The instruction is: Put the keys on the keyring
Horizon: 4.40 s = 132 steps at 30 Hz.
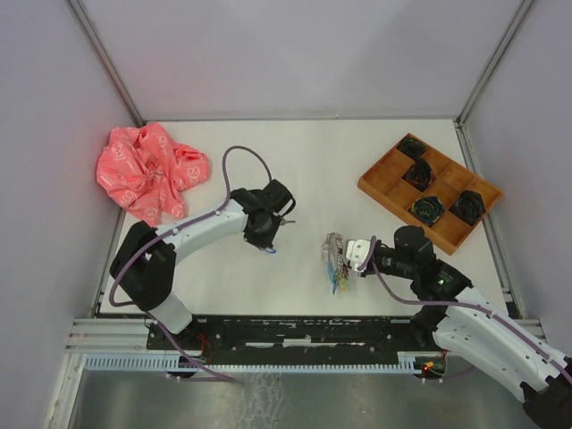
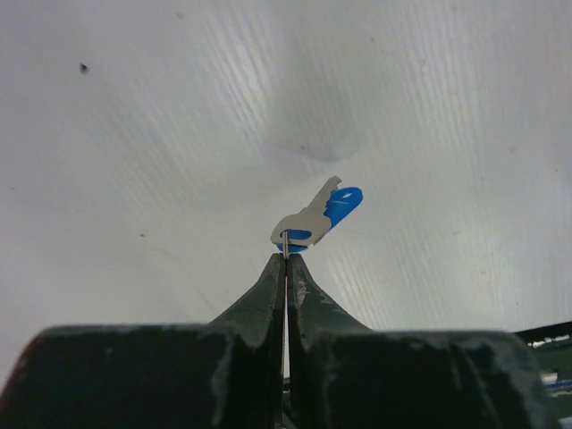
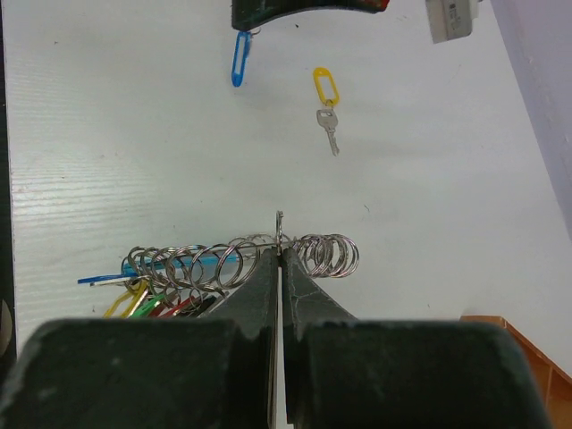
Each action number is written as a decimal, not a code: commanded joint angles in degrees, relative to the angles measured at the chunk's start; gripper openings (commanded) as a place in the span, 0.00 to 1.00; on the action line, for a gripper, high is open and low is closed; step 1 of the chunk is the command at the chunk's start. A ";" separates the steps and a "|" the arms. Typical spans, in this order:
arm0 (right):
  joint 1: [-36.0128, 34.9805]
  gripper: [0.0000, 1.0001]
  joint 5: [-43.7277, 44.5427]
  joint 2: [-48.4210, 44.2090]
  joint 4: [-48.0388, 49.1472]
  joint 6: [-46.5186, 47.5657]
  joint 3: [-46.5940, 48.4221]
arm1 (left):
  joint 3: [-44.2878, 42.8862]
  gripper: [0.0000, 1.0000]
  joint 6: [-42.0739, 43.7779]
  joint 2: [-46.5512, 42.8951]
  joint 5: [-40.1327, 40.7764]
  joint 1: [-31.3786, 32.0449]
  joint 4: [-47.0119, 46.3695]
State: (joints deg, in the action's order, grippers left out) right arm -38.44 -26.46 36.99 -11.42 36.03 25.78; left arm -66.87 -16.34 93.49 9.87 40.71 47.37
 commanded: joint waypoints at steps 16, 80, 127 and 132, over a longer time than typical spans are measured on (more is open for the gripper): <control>-2.09 0.01 -1.12 -1.49 1.64 1.31 1.07 | 4.23 0.17 -13.98 2.88 -12.37 0.60 -13.98; -3.96 0.01 -2.88 -0.26 0.11 1.50 1.37 | 11.11 0.03 -10.15 -8.15 -6.02 4.38 -5.97; -5.15 0.01 -4.99 1.58 -0.32 1.27 1.46 | 16.58 0.47 -2.13 -9.97 0.41 7.08 -27.67; -5.19 0.01 -4.70 1.84 -0.09 1.31 1.45 | 29.95 0.45 -3.72 -19.82 0.27 7.09 -44.05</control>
State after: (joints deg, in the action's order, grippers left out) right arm -43.16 -29.95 38.92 -15.07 37.45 25.78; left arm -43.40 -16.12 79.05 8.78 47.66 20.84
